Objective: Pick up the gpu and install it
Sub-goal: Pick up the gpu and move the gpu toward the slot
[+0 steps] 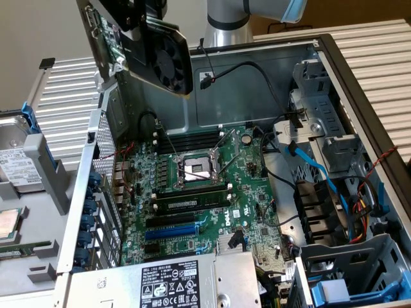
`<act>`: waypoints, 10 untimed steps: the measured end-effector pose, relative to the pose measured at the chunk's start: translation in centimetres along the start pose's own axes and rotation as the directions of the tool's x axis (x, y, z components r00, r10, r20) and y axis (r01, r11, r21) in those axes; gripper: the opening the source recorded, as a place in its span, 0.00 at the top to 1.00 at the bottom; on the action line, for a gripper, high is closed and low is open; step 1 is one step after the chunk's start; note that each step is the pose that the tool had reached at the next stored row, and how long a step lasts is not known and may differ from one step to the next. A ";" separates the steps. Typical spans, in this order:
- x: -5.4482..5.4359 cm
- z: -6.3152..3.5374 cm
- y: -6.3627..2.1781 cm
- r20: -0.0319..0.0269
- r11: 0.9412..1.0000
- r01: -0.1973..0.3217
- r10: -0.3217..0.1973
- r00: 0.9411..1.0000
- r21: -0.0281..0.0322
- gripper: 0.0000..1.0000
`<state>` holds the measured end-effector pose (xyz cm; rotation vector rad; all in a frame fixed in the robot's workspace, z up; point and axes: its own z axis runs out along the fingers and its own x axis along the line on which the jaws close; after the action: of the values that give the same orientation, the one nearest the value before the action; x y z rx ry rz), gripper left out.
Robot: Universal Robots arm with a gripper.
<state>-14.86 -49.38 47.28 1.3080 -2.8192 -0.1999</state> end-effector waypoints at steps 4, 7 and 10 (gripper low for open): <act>0.0 0.00 0.00 -0.009 0.997 0.074 -0.074 0.997 -0.002 0.73; 0.0 0.00 0.00 -0.016 0.992 0.127 -0.127 0.992 -0.004 0.73; 0.0 0.00 0.00 -0.022 0.984 0.180 -0.180 0.983 -0.007 0.73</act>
<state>-14.86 -49.38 47.28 1.5543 -2.6790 -0.1940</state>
